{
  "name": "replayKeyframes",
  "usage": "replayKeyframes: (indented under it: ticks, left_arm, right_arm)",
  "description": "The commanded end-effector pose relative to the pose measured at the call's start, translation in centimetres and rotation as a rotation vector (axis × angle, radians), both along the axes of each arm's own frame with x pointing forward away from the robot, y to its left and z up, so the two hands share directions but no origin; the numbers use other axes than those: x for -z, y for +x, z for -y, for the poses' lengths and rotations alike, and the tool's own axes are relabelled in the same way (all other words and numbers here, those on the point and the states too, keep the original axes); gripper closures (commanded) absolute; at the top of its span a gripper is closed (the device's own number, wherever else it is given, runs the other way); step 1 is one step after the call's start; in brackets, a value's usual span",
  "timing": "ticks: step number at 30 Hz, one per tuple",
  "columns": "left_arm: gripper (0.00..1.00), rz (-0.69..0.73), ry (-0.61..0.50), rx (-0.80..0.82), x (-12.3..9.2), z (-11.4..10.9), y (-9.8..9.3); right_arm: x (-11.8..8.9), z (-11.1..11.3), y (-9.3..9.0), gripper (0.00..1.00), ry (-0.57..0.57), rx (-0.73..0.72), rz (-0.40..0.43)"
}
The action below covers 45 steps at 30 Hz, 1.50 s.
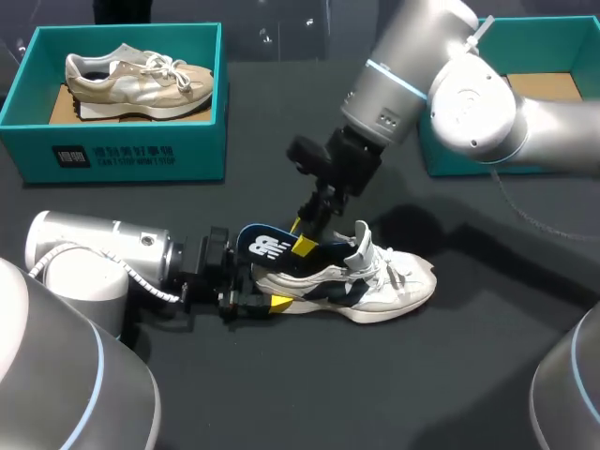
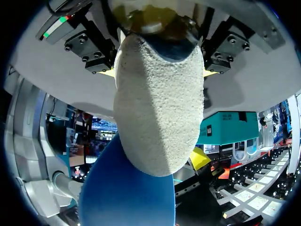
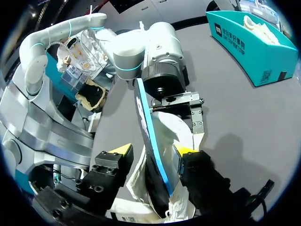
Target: Take the shoe out of the shoebox, open the shoe tongue, remove and reinsert the insole, then place the shoe into the shoebox
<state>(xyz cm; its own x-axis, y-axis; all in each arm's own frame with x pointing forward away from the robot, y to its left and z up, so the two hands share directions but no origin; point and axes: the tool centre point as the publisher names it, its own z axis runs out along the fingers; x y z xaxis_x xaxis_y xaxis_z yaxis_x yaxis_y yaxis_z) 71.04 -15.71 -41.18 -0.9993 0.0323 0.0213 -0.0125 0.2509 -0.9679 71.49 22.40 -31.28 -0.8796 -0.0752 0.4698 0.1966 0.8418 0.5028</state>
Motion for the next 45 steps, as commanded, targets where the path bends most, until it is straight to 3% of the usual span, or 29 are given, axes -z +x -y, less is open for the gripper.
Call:
replayKeyframes:
  ticks: [1,12,25,28,30,40,45]
  left_arm:
    - [1.00,0.000,0.001,0.000,0.2,0.0,0.1]
    - [1.00,0.000,0.001,0.000,0.2,0.0,0.1]
    - [1.00,0.000,0.001,0.000,0.2,0.0,0.1]
    - [1.00,0.000,0.001,0.000,0.2,0.0,0.1]
    - [1.00,0.000,0.001,0.000,0.2,0.0,0.1]
    - [1.00,0.000,0.001,0.000,0.2,0.0,0.1]
    - [1.00,0.000,0.001,0.000,0.2,0.0,0.1]
  right_arm:
    - [0.4,0.3,-0.5,0.50,0.021,0.010,-0.001]
    - [0.8,-0.5,-1.1,0.53,0.060,0.004,-0.012]
    - [1.3,-1.1,-1.2,0.64,0.082,-0.018,-0.019]
    - [1.4,-1.2,-1.2,0.79,0.081,-0.022,-0.022]
    - [1.5,-1.2,-1.2,1.00,0.081,-0.022,-0.024]
    - [1.2,-1.6,-1.3,1.00,0.095,-0.037,-0.008]
    - [-1.5,-3.7,-1.0,1.00,0.158,-0.102,0.079]
